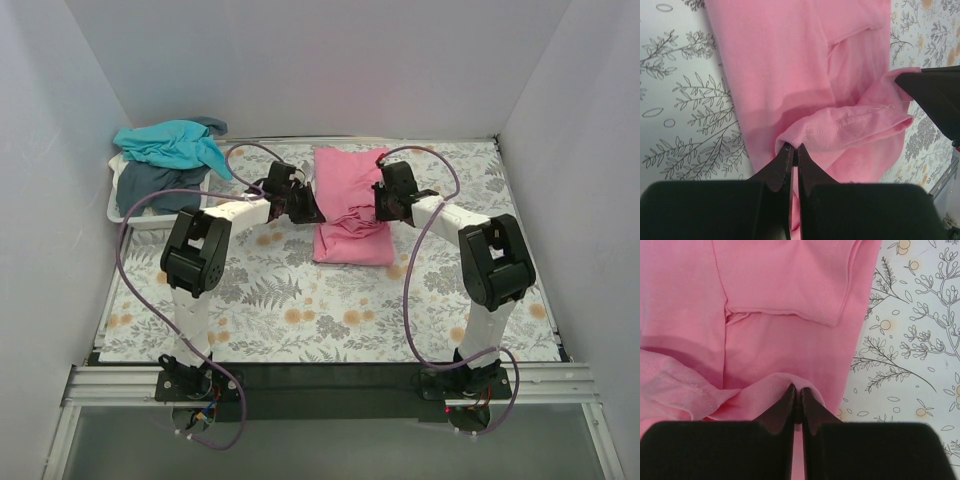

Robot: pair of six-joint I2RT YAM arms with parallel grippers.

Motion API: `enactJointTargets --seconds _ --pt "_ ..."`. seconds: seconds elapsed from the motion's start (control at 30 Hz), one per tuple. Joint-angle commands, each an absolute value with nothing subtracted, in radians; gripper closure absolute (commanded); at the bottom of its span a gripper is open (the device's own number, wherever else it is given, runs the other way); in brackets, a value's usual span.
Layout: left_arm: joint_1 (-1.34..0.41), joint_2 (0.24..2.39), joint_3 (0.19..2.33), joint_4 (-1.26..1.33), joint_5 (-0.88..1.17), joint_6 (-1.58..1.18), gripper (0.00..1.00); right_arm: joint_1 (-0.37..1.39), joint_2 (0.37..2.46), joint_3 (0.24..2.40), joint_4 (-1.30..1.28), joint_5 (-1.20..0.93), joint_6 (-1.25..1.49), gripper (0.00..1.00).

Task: Fold and stack the t-shirts
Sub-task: Fold the tshirt

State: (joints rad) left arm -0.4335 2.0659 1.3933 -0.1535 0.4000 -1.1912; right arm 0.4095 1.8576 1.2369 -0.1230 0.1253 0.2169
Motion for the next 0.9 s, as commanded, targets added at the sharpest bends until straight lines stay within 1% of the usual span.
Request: enactJointTargets --seconds 0.0,0.1,0.13,0.17,0.2,0.23,0.27,0.3,0.33,0.37,0.4,0.43,0.5,0.57,0.67,0.7,0.73,0.77,0.83,0.87 --pt "-0.425 2.075 1.456 -0.160 0.393 -1.170 1.00 0.399 1.882 1.302 -0.103 0.117 0.201 0.99" --pt "-0.419 2.101 1.492 -0.173 0.396 -1.166 0.99 0.396 1.899 1.319 -0.110 0.118 0.201 0.99" --pt "-0.417 2.106 1.508 -0.175 0.397 -1.167 0.94 0.394 1.902 1.321 -0.110 0.118 0.199 0.99" --pt "-0.416 2.112 1.514 -0.175 0.394 -1.166 0.79 0.393 1.907 1.328 -0.117 0.118 0.201 0.99" --pt "-0.414 2.112 1.520 -0.175 0.387 -1.163 0.74 0.393 1.908 1.330 -0.120 0.118 0.201 0.99" --pt "-0.414 2.114 1.532 -0.175 0.380 -1.164 0.68 0.390 1.908 1.335 -0.123 0.120 0.201 0.93" --pt "-0.414 2.114 1.543 -0.181 0.374 -1.163 0.59 0.387 1.905 1.341 -0.135 0.120 0.202 0.84" --pt "-0.414 2.111 1.551 -0.184 0.362 -1.160 0.47 0.385 1.901 1.347 -0.141 0.123 0.201 0.70" --pt "-0.413 2.108 1.558 -0.186 0.353 -1.158 0.39 0.385 1.893 1.350 -0.144 0.132 0.201 0.63" --pt "-0.413 2.089 1.566 -0.189 0.347 -1.158 0.25 0.385 1.873 1.348 -0.147 0.136 0.201 0.37" --pt "-0.413 2.079 1.565 -0.189 0.327 -1.152 0.04 0.385 1.859 1.344 -0.149 0.141 0.201 0.25" --pt "-0.413 2.065 1.560 -0.187 0.316 -1.151 0.04 0.384 1.847 1.339 -0.149 0.150 0.198 0.19" --pt "-0.413 2.016 1.517 -0.167 0.299 -1.144 0.04 0.383 1.796 1.325 -0.149 0.156 0.195 0.17" --pt "-0.413 1.952 1.464 -0.123 0.299 -1.141 0.03 0.385 1.741 1.295 -0.147 0.149 0.189 0.17" --pt "-0.414 1.855 1.306 -0.046 0.307 -1.157 0.04 0.390 1.668 1.231 -0.124 0.115 0.176 0.21" --pt "-0.414 1.832 1.220 -0.023 0.311 -1.163 0.05 0.396 1.654 1.212 -0.115 0.106 0.173 0.21" --pt "-0.416 1.806 1.169 -0.006 0.316 -1.169 0.07 0.406 1.637 1.191 -0.107 0.088 0.172 0.22" --pt "-0.417 1.761 1.128 0.067 0.327 -1.176 0.11 0.410 1.614 1.160 -0.095 0.075 0.172 0.24" --pt "-0.419 1.726 1.036 0.107 0.330 -1.183 0.16 0.423 1.595 1.131 -0.081 0.026 0.176 0.28" --pt "-0.419 1.700 1.019 0.130 0.334 -1.178 0.28 0.426 1.585 1.103 -0.069 0.012 0.178 0.31"
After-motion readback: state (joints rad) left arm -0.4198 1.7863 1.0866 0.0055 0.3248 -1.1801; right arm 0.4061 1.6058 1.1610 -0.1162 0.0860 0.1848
